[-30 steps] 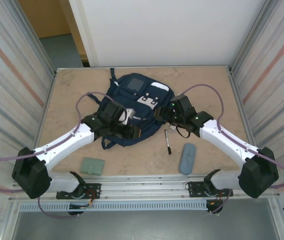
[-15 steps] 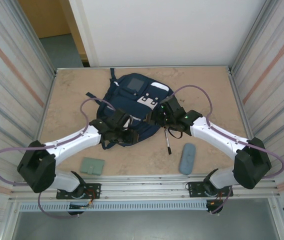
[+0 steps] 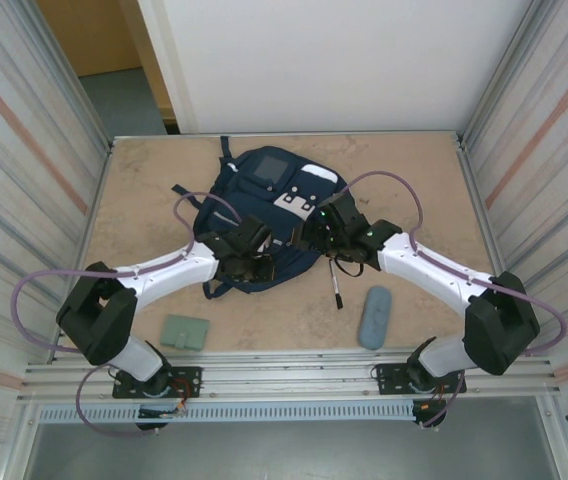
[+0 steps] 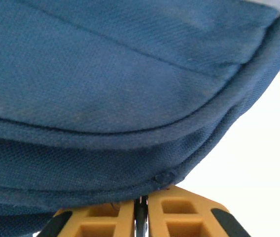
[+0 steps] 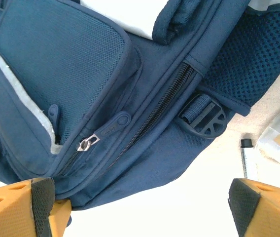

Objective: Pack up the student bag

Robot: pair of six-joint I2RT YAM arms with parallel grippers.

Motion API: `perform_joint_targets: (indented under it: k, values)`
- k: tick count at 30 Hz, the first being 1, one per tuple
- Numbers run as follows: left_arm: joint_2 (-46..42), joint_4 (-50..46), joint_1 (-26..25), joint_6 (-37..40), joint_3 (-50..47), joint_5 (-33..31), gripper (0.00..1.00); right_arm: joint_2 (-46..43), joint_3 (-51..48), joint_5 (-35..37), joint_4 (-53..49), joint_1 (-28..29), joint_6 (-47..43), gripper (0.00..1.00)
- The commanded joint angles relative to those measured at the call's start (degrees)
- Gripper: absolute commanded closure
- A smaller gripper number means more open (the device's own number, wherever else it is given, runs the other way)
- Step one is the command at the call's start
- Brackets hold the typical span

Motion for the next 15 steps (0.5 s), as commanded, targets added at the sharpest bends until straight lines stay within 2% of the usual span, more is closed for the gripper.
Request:
perform_joint_targets:
  k: [1,5,8,12,15]
  values:
    - [0.0,-0.2,-0.3,1.9,2.3,-1.7,0.99,0.6,0.8,-1.1,1.8,0.2,1.9,0.08]
    - [-2.6,-1.9,-0.3,2.6,2.6,-1.8,1.0,1.7,2.3,-2.7,-0.6,0.0,4.1,0.05]
    - [-5.4,-0.8,-0.3,3.9,1.7,0.2,1.0,3.7,5.1,-3.7,-6.5,0.6,14.2,0.03]
    - [-8.3,4.7,-0.3,6.8,-1.4,3.4,1.0,6.7,7.2,-7.8,-5.2,3.0,19.7,0.01]
    - [-9.5,6.4,-0.3,8.4,-1.7,3.1,1.0,9.4,9.5,-8.4,-5.0,3.4,25.1,0.0]
